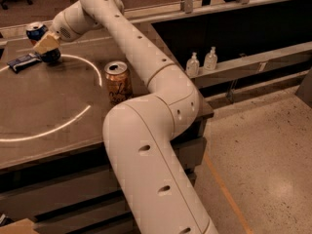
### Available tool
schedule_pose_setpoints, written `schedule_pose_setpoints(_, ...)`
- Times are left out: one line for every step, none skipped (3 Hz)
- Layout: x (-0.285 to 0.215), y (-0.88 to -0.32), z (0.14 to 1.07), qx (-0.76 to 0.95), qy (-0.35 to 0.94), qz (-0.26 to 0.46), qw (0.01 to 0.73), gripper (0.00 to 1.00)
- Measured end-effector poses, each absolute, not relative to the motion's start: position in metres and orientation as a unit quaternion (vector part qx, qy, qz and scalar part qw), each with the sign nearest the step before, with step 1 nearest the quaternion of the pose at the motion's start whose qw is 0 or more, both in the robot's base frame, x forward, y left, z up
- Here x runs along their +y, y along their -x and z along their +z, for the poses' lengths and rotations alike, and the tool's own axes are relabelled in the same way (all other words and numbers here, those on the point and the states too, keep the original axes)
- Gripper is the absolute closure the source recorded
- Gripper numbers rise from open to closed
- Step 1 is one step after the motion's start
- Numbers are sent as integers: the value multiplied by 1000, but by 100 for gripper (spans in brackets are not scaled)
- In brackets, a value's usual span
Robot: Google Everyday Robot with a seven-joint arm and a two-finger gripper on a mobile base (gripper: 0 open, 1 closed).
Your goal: Move pepsi can near rxbar blueberry
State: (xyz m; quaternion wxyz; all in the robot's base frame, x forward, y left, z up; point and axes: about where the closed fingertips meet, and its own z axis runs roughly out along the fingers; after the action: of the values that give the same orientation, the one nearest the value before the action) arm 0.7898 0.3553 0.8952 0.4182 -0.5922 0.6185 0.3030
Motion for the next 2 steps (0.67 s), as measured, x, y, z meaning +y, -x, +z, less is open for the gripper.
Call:
schedule_pose_setpoints(363,-786,885,610,602,316,408,100)
schedule_pose_setpoints(365,-786,882,608,602,320,406,100)
